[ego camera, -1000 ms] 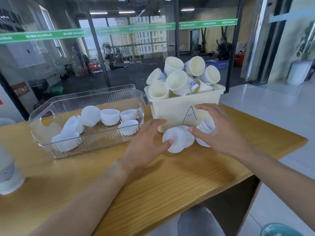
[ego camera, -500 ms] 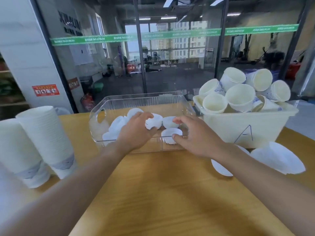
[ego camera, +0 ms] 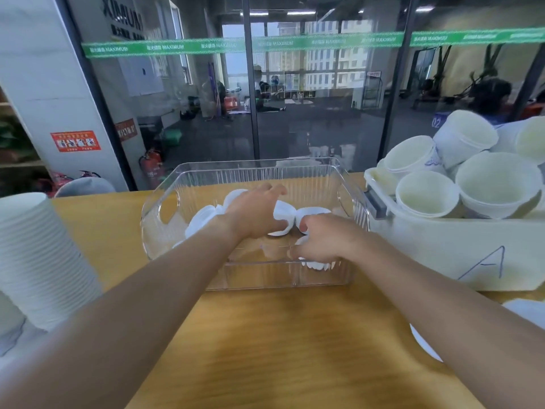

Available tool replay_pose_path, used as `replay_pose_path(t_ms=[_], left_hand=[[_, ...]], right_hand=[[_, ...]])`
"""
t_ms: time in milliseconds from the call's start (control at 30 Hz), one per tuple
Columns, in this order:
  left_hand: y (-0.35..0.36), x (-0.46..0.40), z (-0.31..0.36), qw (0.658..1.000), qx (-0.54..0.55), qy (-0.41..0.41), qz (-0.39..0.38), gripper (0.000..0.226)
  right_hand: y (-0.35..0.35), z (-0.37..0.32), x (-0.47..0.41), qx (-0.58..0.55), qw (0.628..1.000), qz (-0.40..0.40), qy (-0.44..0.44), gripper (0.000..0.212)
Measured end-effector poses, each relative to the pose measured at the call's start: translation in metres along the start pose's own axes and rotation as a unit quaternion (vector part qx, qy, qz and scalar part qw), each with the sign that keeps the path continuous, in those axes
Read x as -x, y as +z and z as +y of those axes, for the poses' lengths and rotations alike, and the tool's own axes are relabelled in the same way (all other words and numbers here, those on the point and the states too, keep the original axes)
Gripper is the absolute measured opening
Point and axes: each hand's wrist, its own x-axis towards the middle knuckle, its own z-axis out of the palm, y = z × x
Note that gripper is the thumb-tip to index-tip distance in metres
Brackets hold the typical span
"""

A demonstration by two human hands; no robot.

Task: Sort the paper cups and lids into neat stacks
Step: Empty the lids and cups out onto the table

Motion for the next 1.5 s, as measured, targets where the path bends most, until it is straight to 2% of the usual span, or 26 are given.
replay_pose_path(t_ms=[133, 333, 433, 500, 600, 733, 867, 967, 1100, 1367, 1500], left_hand=[[0.011, -0.021, -0.007, 0.998, -0.038, -0.011, -0.043, 0.078], [0.021, -0.033, -0.008, 0.995, -0.090, -0.014, -0.037, 0.089], [0.024, -0.034, -0.009, 0.993, -0.111, -0.026, -0.043, 0.084], [0.025, -0.033, -0.008, 0.992, -0.112, -0.032, -0.051, 0.081], [0.024, -0.034, -0.006, 0.992, -0.085, -0.047, -0.076, 0.082], [0.019, -0.026, -0.003, 0.996, -0.033, -0.049, -0.067, 0.088], [0.015, -0.013, -0.004, 0.999, -0.002, -0.030, -0.026, 0.075], [0.004, 0.002, -0.003, 0.998, 0.054, -0.038, 0.002, 0.068], [-0.020, 0.033, 0.009, 0.990, 0.118, -0.056, 0.058, 0.074], [-0.049, 0.095, 0.063, 0.971, 0.212, 0.021, 0.107, 0.063], [-0.037, 0.129, 0.111, 0.960, 0.261, 0.068, 0.074, 0.057]], right_hand=[[-0.001, -0.005, -0.006, 0.018, 1.000, -0.016, 0.011, 0.072], [-0.003, -0.006, -0.008, -0.010, 0.999, -0.034, 0.013, 0.066], [-0.003, -0.005, -0.007, -0.038, 0.998, -0.038, 0.014, 0.058], [-0.004, -0.006, -0.004, -0.063, 0.997, -0.035, 0.015, 0.061], [-0.005, -0.008, 0.001, -0.086, 0.996, -0.018, 0.016, 0.080], [-0.004, -0.002, 0.003, -0.092, 0.995, 0.036, 0.014, 0.059], [-0.003, 0.004, 0.010, -0.114, 0.990, 0.086, 0.000, 0.077], [-0.003, 0.004, 0.022, -0.142, 0.981, 0.131, -0.024, 0.076], [-0.007, 0.008, 0.050, -0.177, 0.967, 0.178, -0.053, 0.070], [-0.007, 0.042, 0.144, -0.177, 0.957, 0.219, -0.066, 0.074], [0.008, 0.073, 0.194, -0.163, 0.962, 0.216, -0.037, 0.073]])
